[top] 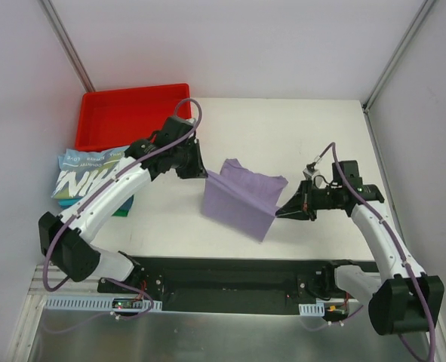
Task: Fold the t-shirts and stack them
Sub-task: Fold the long partially folded tshirt into a neat square
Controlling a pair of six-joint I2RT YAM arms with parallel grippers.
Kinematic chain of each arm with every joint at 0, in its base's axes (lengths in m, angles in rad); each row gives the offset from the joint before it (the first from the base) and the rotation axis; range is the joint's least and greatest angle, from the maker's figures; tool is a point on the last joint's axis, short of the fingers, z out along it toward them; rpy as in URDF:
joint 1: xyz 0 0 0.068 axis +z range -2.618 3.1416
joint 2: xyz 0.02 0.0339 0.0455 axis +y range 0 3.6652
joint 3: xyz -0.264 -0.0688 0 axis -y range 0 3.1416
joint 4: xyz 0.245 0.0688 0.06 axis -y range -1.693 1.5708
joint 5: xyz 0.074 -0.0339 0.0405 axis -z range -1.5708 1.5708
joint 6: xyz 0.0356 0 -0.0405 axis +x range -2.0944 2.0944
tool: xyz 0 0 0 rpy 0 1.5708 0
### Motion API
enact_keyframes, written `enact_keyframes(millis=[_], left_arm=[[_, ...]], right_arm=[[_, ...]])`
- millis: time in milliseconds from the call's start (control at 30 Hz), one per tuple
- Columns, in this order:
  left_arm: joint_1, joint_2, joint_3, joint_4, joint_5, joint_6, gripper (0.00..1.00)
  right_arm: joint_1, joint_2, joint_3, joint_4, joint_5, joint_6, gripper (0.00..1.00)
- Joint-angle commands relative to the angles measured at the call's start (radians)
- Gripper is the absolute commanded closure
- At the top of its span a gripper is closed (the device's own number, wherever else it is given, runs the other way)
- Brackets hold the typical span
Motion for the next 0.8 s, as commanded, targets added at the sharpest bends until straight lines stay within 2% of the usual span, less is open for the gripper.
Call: enact_keyframes(millis=[0, 233, 533, 633, 767], left_arm=[[0.066, 0.082, 0.108, 0.017, -0.028, 0.077, 1.00], [0.102, 0.231, 0.198, 0.015, 0.008, 0.098, 1.00], [0.116, 0.403, 0.333, 0.018, -0.040, 0.111, 1.00], [0.117, 0.479, 0.382, 0.015, -0.064, 0.095, 1.00], [0.117, 0.570, 0.459, 0.015, -0.083, 0.097, 1.00]], right_arm=[[-0.049, 0.080, 0.038, -0.019, -0.054, -0.044, 1.00], [-0.090, 0.201, 0.089, 0.033, -0.029, -0.057, 1.00], [-0.115, 0.307, 0.097, 0.162, 0.026, -0.018, 1.00], [-0.115, 0.333, 0.077, 0.298, 0.122, 0.030, 0.99], [-0.122, 0.397, 0.066, 0.460, 0.164, 0.100, 1.00]])
